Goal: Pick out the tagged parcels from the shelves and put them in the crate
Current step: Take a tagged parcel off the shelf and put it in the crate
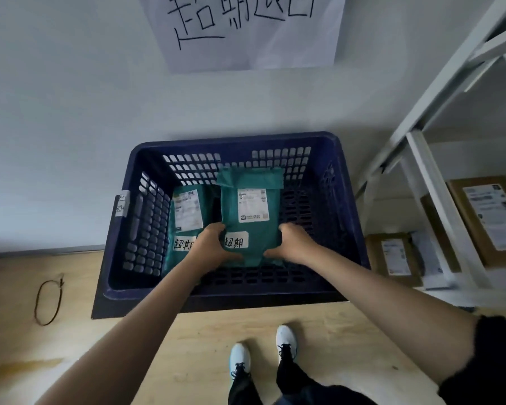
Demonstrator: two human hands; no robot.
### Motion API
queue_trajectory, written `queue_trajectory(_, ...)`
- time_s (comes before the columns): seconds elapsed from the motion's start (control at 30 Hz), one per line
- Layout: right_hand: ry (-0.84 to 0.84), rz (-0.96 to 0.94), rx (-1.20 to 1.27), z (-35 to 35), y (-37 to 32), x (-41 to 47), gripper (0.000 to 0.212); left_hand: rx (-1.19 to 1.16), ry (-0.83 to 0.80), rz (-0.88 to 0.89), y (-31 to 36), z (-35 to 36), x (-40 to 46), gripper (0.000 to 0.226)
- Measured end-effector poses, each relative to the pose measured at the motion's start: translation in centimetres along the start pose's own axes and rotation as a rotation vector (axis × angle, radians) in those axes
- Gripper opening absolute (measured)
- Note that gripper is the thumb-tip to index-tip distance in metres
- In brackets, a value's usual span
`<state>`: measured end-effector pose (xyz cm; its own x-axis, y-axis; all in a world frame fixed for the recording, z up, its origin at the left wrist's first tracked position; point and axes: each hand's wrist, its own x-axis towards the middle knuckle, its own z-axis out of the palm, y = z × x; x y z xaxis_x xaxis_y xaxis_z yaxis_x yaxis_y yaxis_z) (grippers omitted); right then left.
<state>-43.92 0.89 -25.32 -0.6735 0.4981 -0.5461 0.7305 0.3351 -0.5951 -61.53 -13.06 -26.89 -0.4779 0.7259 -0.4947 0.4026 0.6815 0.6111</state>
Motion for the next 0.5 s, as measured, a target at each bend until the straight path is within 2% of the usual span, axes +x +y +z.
queue_trajectory(0.07,-0.056,0.049,-0.035,0.9,0.0,1.9,0.045,0.012,-0.109,-0.059,-0.9,0.4,1.3,0.056)
queue_trajectory(0.13,-0.099,0.079,-0.06,1.8,0.1,3.5,0.042,0.045,-0.224,-0.116,-1.6,0.8,2.2,0.052)
queue_trajectory(0.4,-0.29,0.204,0.03,4.4,0.6,7.3,0.041,0.197,-0.369,-0.198,-4.8,1.4,4.8,0.081)
queue_trajectory(0.5,-0.315,0.212,0.059,4.7,-0.2,7.6,0.055,0.248,-0.371,-0.212,-5.1,1.5,5.3,0.078)
